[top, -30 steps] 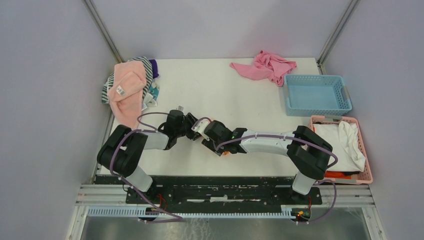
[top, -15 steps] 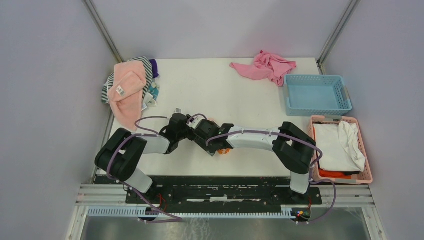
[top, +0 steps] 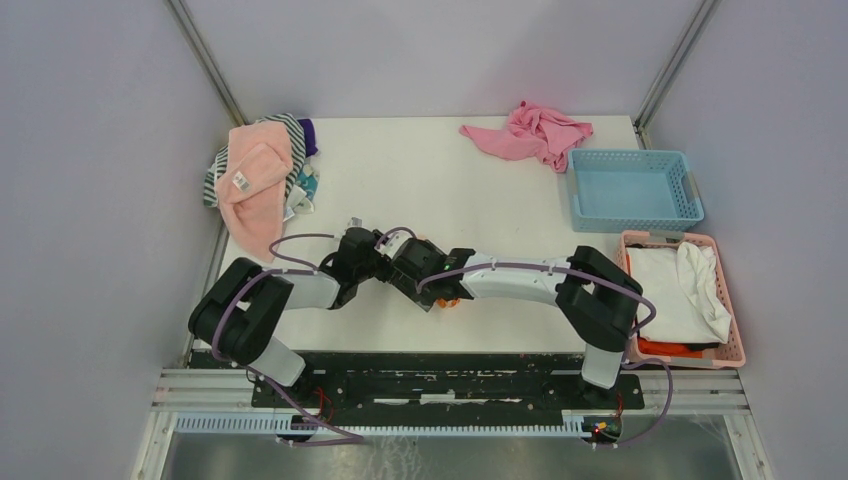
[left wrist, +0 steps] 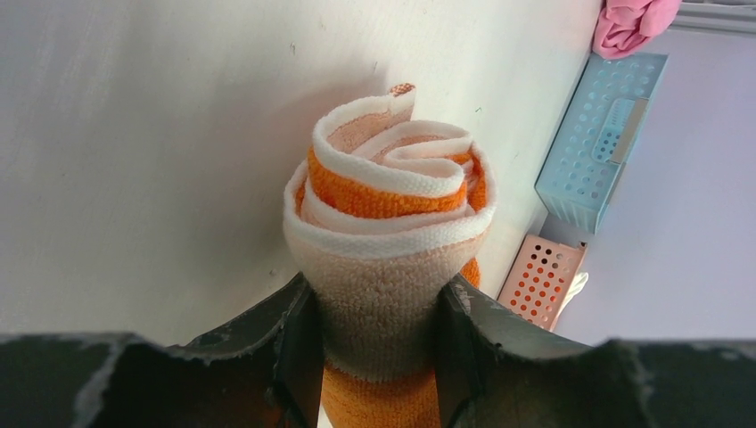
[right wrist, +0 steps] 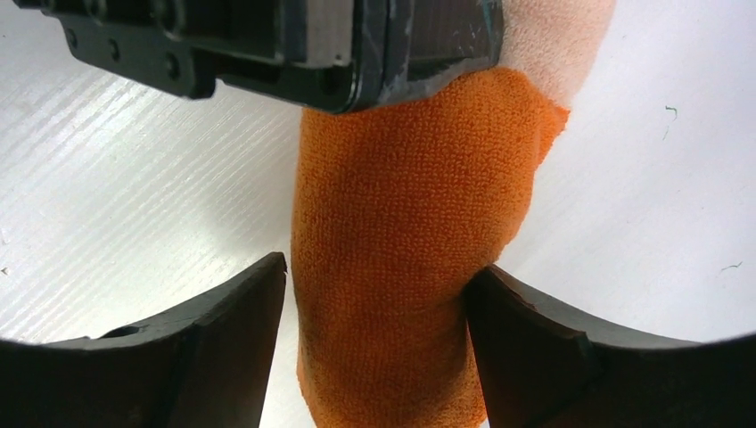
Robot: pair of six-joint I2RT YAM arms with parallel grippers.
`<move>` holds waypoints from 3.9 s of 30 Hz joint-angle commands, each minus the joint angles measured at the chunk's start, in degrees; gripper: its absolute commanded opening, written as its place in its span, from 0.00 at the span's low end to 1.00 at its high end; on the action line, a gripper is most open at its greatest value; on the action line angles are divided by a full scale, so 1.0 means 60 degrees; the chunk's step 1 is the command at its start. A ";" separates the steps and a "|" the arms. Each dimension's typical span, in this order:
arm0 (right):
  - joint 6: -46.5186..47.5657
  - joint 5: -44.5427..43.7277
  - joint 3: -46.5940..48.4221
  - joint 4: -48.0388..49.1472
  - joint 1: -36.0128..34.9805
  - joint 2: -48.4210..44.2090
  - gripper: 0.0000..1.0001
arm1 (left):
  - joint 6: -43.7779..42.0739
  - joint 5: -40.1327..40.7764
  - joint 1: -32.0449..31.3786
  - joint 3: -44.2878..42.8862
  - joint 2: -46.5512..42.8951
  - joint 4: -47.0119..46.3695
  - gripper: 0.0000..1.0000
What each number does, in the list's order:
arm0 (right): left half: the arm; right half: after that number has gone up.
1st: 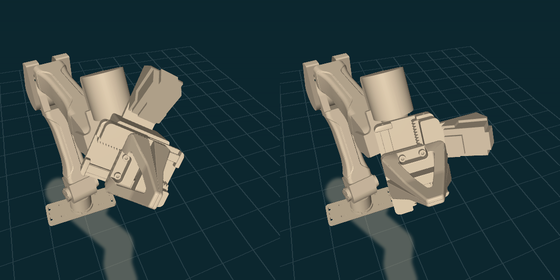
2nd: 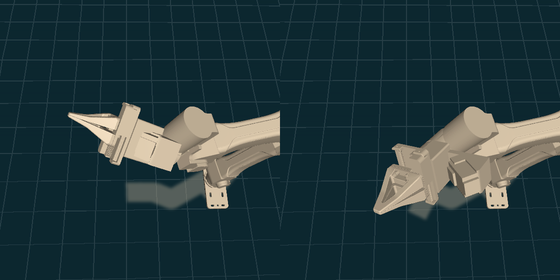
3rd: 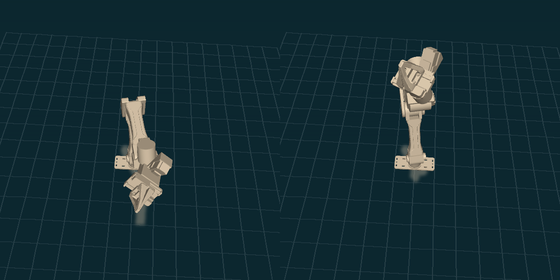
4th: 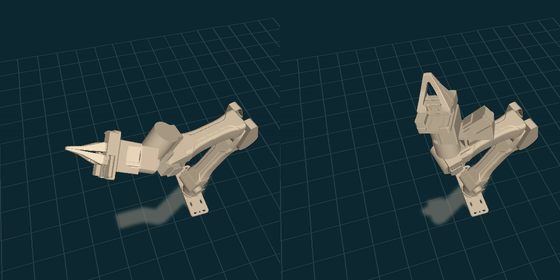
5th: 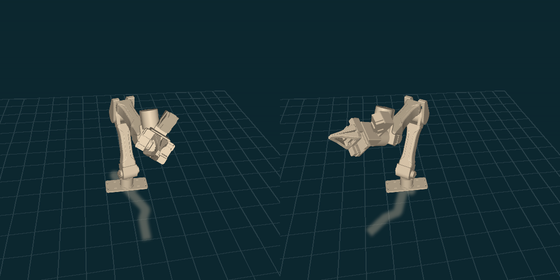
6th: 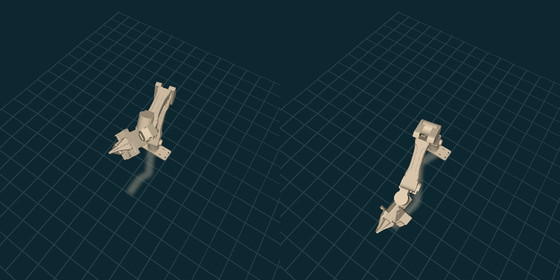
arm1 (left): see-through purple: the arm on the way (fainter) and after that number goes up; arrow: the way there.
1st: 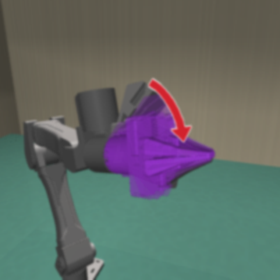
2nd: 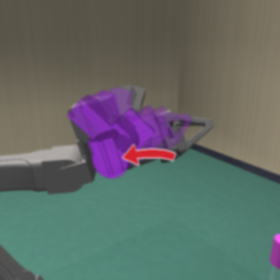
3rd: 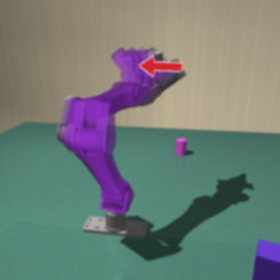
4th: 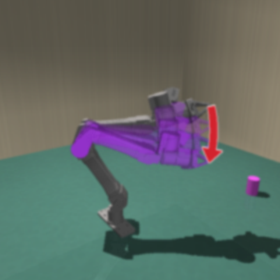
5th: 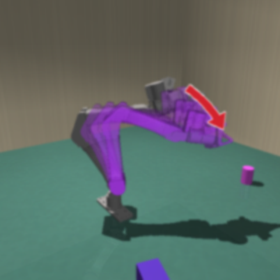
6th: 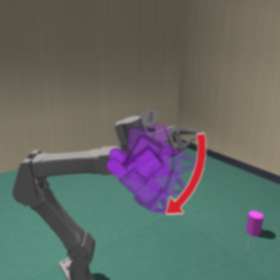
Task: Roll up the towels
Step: Roll the towel at the center of the board, then pick up the towel at the center of the board, then place the towel in the bin.
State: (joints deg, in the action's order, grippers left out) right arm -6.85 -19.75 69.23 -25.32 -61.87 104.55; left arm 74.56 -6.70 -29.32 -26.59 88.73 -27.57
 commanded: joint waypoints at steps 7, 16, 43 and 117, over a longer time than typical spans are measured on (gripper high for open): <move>0.0258 0.0011 -0.0050 0.1223 0.0021 -0.1133 0.87 | -0.0019 0.0192 -0.0284 0.0155 -0.0007 0.1373 0.45; 0.0231 0.0244 0.0133 0.1132 0.0023 -0.0190 0.88 | 0.0030 0.0292 -0.0284 0.0110 -0.0122 0.1544 0.45; -0.0154 0.0034 0.0094 0.0370 0.0152 0.1442 0.47 | 0.0050 0.0437 -0.0435 -0.0097 -0.0150 0.1740 0.51; 0.0916 0.2585 0.3860 -0.1926 1.1117 0.3200 0.42 | -0.8234 0.0798 0.4279 -0.4680 -0.4007 0.9492 0.97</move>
State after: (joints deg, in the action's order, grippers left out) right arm 1.48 -7.42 95.70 -37.78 4.21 122.72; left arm 26.89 -0.67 -4.19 -54.89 64.99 31.57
